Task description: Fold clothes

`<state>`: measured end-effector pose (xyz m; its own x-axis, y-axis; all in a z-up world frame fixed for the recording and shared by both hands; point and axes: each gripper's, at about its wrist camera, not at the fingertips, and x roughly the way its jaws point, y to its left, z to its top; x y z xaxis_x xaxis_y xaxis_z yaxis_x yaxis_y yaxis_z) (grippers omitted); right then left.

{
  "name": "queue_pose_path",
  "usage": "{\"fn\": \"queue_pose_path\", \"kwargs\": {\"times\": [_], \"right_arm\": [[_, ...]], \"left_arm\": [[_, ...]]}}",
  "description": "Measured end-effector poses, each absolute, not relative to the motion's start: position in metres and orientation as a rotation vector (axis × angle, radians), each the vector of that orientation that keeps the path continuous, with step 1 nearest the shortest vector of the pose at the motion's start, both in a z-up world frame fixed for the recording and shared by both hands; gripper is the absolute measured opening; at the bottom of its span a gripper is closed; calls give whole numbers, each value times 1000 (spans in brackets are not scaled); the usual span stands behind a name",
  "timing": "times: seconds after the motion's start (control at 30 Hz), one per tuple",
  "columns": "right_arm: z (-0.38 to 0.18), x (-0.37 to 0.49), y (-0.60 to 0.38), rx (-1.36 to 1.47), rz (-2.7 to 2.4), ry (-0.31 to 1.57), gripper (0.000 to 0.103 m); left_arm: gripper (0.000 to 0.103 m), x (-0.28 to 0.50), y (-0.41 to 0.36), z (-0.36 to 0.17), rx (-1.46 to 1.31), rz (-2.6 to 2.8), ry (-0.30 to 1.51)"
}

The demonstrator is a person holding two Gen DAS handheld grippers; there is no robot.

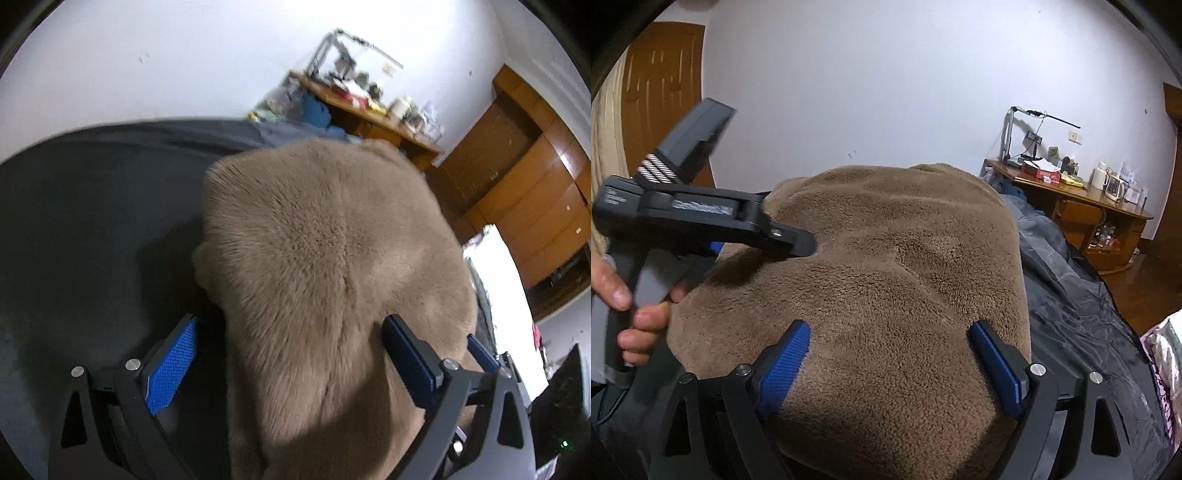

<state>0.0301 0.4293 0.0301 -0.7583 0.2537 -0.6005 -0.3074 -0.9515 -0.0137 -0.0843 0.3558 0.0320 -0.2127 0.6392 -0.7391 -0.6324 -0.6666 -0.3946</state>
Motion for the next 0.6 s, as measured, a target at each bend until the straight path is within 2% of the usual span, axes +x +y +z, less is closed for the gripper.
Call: {"fn": "queue_pose_path", "kwargs": {"times": [0.1,0.23,0.6], "right_arm": [[34,42,428,-858,2680,146,91],[45,66,427,-844,2677,148,91],[31,138,446,-970,2459,150,91]], "left_arm": [[99,-61,331,54,-1076,1970,-6],[99,-30,310,66,-962,1952,89],[99,1,334,18,-1015,1915,289]]}}
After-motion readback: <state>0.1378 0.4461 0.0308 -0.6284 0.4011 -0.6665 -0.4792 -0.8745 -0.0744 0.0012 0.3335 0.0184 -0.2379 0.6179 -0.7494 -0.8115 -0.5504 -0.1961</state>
